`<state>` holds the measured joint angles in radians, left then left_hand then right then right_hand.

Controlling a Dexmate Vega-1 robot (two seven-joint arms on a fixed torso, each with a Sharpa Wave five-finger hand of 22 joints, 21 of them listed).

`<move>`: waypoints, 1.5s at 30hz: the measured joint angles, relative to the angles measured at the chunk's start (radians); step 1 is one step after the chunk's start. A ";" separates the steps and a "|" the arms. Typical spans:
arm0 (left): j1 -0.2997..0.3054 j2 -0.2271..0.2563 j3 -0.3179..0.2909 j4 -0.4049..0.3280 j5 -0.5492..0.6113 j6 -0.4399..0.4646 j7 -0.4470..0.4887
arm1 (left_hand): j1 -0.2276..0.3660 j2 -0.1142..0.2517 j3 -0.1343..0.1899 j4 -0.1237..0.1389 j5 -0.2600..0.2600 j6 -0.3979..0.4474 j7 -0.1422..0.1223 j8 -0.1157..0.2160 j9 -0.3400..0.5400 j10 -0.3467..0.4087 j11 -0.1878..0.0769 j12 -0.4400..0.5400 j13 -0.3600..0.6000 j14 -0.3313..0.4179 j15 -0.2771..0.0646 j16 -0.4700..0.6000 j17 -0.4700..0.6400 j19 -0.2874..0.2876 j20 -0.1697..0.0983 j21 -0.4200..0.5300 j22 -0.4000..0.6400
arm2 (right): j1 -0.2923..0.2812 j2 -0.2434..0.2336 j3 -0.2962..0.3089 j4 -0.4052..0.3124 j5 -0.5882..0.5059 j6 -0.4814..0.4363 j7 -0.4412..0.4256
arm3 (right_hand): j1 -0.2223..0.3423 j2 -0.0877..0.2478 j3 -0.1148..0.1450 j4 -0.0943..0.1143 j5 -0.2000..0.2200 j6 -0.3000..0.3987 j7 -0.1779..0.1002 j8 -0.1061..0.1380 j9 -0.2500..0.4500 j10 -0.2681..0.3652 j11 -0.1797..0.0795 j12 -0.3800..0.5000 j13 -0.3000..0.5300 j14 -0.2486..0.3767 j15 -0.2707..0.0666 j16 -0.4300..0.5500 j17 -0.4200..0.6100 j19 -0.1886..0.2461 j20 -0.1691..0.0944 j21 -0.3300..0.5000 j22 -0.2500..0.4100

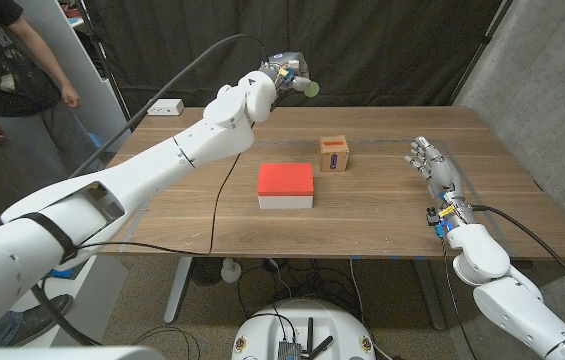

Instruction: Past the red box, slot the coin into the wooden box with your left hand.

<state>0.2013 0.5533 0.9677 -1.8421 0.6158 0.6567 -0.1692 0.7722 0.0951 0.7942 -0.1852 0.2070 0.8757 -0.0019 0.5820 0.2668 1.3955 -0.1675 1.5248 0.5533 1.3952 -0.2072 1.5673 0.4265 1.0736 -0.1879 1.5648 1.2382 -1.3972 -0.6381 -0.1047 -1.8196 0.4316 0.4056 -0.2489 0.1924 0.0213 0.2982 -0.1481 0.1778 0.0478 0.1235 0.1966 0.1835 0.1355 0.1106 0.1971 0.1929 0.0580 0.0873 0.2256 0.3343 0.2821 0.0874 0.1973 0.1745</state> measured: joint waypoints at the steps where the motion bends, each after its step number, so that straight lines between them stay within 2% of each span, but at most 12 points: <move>1: -0.008 -0.009 0.008 0.011 0.013 0.000 -0.020 | 0.000 0.000 0.000 0.000 0.000 0.000 0.000 0.000 0.000 0.000 0.000 0.000 0.000 0.000 0.000 0.000 0.000 0.000 0.000 0.000 0.000 | -0.001 0.000 0.000 0.000 0.001 0.001 0.000 | 0.000 0.000 0.000 0.000 0.000 0.000 0.000 0.000 0.000 0.000 0.000 0.000 0.000 0.000 0.000 0.000 0.000 0.000 0.000 0.000 0.000; 7: -0.025 -0.030 0.027 0.036 0.068 -0.002 -0.065 | 0.000 0.000 0.000 0.000 0.000 0.000 0.000 0.000 0.000 0.000 0.000 0.000 -0.002 0.000 0.000 0.000 0.002 0.000 0.000 0.000 0.000 | -0.006 0.001 0.005 0.002 0.006 0.005 0.001 | 0.000 0.000 0.000 0.000 0.000 0.000 0.000 0.000 0.000 0.000 0.000 0.000 0.000 0.000 0.000 0.000 0.000 0.000 0.000 0.000 0.000; 11: -0.053 -0.073 0.062 0.087 0.117 -0.004 -0.095 | 0.000 0.000 0.000 0.000 0.000 0.000 0.000 0.000 0.000 0.000 0.000 0.000 -0.001 0.000 0.000 0.000 0.003 0.000 0.000 0.000 0.000 | -0.010 0.001 0.008 0.003 0.007 0.008 0.001 | 0.000 0.000 0.000 0.000 0.000 0.000 0.000 0.000 0.000 0.000 0.000 0.000 0.000 0.000 0.000 0.000 0.000 0.000 0.000 0.000 0.000; 15: -0.059 -0.089 0.072 0.105 0.141 -0.006 -0.111 | 0.005 0.000 0.000 0.000 -0.003 0.000 0.000 0.000 0.000 0.000 0.000 0.000 -0.001 0.000 0.000 0.000 0.003 0.000 0.000 0.000 0.000 | -0.014 0.002 0.011 0.003 0.008 0.010 0.001 | 0.000 0.000 0.000 0.000 0.000 0.000 0.000 0.000 0.000 0.000 0.000 0.000 0.000 0.000 0.000 0.000 0.000 0.000 0.000 0.000 0.000; 16: -0.066 -0.108 0.081 0.124 0.150 -0.007 -0.118 | 0.005 0.000 0.000 0.000 -0.003 0.000 0.000 0.000 0.000 0.000 0.000 0.000 -0.001 0.000 0.000 0.000 0.003 0.000 0.000 0.000 0.000 | -0.016 0.002 0.013 0.004 0.009 0.012 0.001 | 0.000 0.000 0.000 0.000 0.000 0.000 0.000 0.000 0.000 0.000 0.000 0.000 0.000 0.000 0.000 0.000 0.000 0.000 0.000 0.000 0.000; 32: -0.086 -0.200 0.110 0.227 0.155 0.000 -0.172 | 0.006 -0.002 0.000 0.000 0.001 0.000 0.000 0.000 0.000 -0.002 -0.002 0.000 -0.001 0.000 0.000 0.000 0.000 0.000 0.000 0.000 0.000 | -0.034 0.002 0.029 0.002 0.013 0.018 0.003 | 0.000 0.000 0.000 0.000 0.000 0.000 0.000 0.000 0.000 0.000 0.000 0.000 0.000 0.000 0.000 0.000 0.000 0.000 0.000 0.000 0.000; 45: -0.106 -0.238 0.150 0.290 0.144 0.001 -0.191 | 0.006 -0.002 0.000 0.000 0.001 0.000 0.000 0.000 0.000 -0.002 -0.002 0.000 0.000 0.000 0.000 0.000 0.001 0.000 0.000 0.000 0.000 | -0.046 0.003 0.036 -0.003 0.012 0.019 0.003 | 0.000 0.000 0.000 0.000 0.000 0.000 0.000 0.000 0.000 0.000 0.000 0.000 0.000 0.000 0.000 0.000 0.000 0.000 0.000 0.000 0.000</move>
<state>0.0954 0.3152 1.1179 -1.5520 0.7594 0.6582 -0.3607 0.7785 0.0936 0.7942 -0.1852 0.2077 0.8757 -0.0019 0.5820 0.2672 1.3931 -0.1699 1.5247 0.5532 1.3952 -0.2072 1.5673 0.4272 1.0737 -0.1878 1.5648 1.2380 -1.4428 -0.6354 -0.0683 -1.8229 0.4434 0.4249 -0.2462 0.1924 0.0213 0.2982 -0.1481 0.1778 0.0478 0.1234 0.1966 0.1834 0.1354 0.1107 0.1971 0.1929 0.0580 0.0873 0.2255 0.3344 0.2821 0.0874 0.1973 0.1744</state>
